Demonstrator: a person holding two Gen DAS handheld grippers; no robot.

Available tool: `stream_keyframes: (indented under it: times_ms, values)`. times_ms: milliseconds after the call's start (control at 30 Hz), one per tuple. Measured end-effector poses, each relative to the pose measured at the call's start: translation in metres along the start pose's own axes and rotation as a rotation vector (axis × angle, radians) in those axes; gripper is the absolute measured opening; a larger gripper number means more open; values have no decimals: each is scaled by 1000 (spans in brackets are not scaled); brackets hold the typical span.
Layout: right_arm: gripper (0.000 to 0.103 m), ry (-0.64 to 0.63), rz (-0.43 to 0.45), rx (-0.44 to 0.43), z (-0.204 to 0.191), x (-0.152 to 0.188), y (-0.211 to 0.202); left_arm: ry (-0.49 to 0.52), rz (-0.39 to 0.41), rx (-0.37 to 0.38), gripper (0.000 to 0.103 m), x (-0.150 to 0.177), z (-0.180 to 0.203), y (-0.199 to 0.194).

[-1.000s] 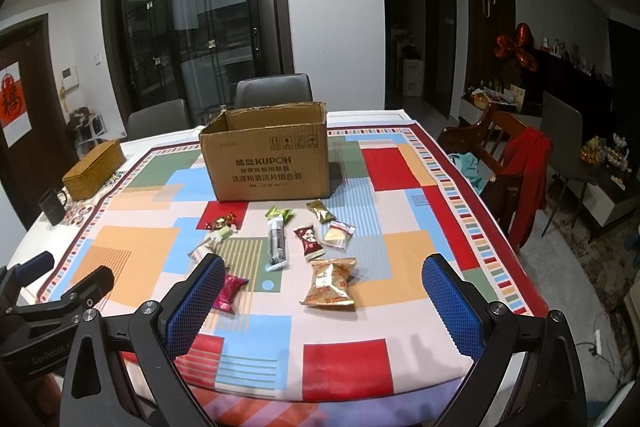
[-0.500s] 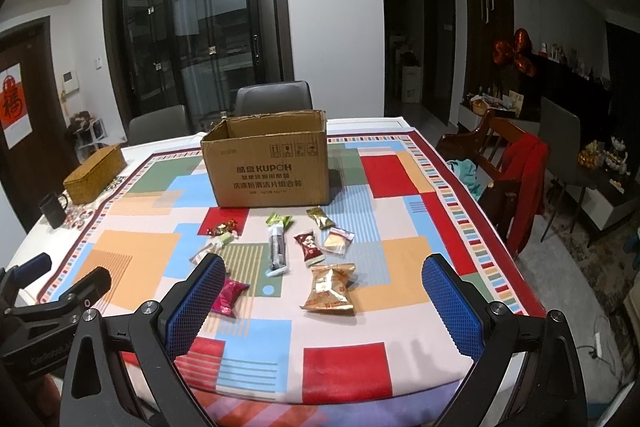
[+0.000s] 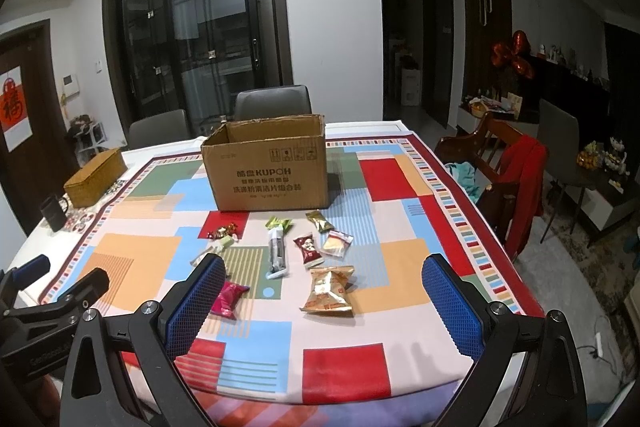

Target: Organize snacks

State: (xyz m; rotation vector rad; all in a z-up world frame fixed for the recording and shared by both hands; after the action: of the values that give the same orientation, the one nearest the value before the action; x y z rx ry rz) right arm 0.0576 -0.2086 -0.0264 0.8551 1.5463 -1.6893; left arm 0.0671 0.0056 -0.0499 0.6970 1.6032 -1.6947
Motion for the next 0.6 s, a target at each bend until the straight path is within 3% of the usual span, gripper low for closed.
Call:
stream_keyframes:
  times_ms: [600]
  values:
    - [100,2,9,0,2,0,-4,-2,6,1,103,-1,0,-3]
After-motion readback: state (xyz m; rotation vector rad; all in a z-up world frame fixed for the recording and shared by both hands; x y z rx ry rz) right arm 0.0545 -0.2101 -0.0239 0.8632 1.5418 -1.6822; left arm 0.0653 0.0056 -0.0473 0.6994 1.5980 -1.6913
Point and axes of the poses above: each gripper's, at about its wrist camera, not at the fingertips, and y roughly the way its jaws point, z to its right, x to its underside, the point moved 10 cm from there along y, roughly the way its jaws point, and after that the axes turned 9 degrees about -y, right-handed, at the moved point
